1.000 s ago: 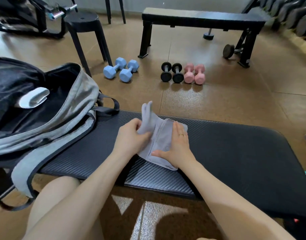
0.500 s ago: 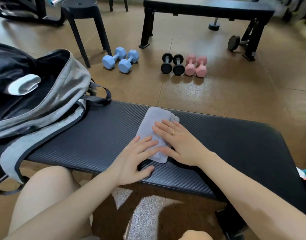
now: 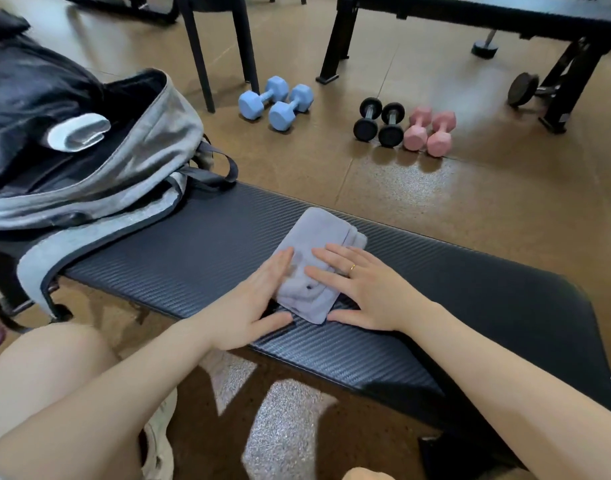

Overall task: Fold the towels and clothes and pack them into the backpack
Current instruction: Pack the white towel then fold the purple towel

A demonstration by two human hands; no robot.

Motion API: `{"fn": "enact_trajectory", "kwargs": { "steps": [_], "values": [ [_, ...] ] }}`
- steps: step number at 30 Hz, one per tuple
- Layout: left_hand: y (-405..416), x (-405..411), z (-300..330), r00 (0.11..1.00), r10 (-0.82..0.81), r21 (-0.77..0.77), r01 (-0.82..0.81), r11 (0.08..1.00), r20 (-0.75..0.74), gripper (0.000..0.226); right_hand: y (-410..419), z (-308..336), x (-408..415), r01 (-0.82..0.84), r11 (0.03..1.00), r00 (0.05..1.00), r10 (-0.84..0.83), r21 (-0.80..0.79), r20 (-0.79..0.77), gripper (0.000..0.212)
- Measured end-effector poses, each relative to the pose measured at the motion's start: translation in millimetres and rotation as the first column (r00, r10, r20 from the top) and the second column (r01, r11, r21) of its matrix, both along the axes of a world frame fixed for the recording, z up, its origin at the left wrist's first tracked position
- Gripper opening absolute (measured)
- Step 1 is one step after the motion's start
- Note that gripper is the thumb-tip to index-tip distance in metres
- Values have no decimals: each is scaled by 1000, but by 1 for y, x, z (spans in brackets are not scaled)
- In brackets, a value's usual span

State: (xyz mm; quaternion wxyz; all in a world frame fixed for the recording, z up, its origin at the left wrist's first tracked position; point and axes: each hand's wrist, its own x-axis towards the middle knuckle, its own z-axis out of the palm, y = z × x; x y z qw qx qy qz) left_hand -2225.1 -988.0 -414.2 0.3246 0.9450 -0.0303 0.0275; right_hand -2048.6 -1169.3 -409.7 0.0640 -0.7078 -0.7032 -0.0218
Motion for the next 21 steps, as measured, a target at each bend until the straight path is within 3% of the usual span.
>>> {"fn": "enact_trajectory", "kwargs": {
  "steps": [4,8,13,16,21],
  "values": [
    [-3,-2,2,997,57,-53,-59,997,-45,91,13,-2,-2,40,994,999,-39,103,-7,46],
    [-2,-6,13,992,123,-68,-124,990,-16,98,28,15,-19,146,964,980,-110,221,-168,36],
    [26,-22,36,927,274,-115,-252,961,256,74,73,51,-55,254,938,897,-138,234,-421,30],
    [62,-38,55,878,384,-181,-344,921,285,56,112,75,-82,339,924,798,-184,176,-574,30],
    [140,-65,75,855,410,-200,-362,910,318,50,182,104,-121,337,935,688,-164,112,-707,34]
  ]
}}
